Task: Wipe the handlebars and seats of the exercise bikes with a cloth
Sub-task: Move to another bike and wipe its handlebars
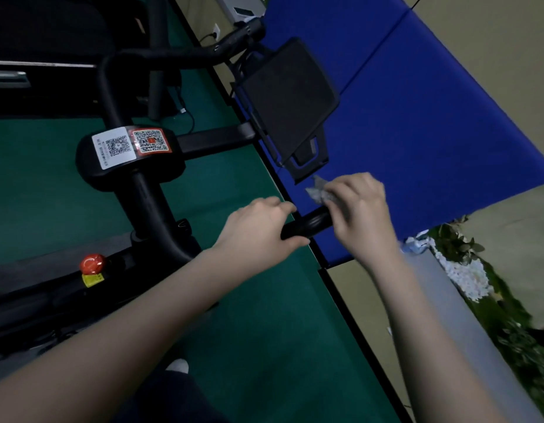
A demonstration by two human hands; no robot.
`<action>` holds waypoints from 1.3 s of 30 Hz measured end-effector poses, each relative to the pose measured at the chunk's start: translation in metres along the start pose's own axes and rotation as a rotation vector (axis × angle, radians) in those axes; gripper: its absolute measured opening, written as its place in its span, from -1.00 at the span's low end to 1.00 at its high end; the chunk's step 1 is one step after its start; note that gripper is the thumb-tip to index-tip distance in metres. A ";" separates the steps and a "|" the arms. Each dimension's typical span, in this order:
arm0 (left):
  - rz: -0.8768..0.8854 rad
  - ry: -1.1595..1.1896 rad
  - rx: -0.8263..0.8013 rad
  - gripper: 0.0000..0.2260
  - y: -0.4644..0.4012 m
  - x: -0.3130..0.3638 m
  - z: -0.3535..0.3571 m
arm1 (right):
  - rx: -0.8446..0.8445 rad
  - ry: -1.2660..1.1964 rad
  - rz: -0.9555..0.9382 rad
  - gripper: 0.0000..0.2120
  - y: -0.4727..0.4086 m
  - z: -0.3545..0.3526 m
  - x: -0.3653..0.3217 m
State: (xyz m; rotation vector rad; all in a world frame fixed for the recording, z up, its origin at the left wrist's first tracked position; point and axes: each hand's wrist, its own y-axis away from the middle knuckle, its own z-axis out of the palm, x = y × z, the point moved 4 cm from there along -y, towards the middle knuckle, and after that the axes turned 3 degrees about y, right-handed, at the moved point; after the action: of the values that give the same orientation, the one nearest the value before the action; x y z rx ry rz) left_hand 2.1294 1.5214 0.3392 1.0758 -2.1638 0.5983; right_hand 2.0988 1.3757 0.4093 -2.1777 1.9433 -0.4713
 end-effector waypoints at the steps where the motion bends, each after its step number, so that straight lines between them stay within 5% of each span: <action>1: 0.003 0.001 -0.016 -0.49 -0.005 0.003 0.002 | 0.014 -0.020 -0.031 -0.84 0.007 0.003 -0.002; 5: -0.009 0.066 -0.084 -0.55 -0.020 0.015 0.014 | 0.094 -0.045 -0.076 -0.80 0.012 0.001 0.013; 12: -0.064 0.127 -0.046 -0.67 -0.028 0.017 0.019 | 0.358 -0.325 0.306 -0.83 0.014 0.001 0.025; 20: -0.034 0.119 -0.052 -0.67 -0.026 0.016 0.022 | 0.205 -1.029 0.718 -0.89 -0.004 0.012 0.062; 28: -0.025 0.074 -0.049 -0.70 -0.024 0.019 0.021 | 0.671 -0.880 0.854 -0.72 0.041 0.036 0.014; 35: -0.019 0.068 -0.037 -0.69 -0.025 0.020 0.020 | 0.667 -1.386 1.080 -0.64 0.031 0.057 0.022; 39: -0.005 0.059 -0.030 -0.68 -0.024 0.021 0.021 | 0.641 -1.477 1.029 -0.68 0.044 0.069 0.004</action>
State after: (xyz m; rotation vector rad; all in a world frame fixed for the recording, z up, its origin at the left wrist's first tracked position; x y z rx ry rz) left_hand 2.1327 1.4838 0.3425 1.0348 -2.1127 0.5866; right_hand 2.0829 1.3614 0.3308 -0.4624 1.3143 0.5103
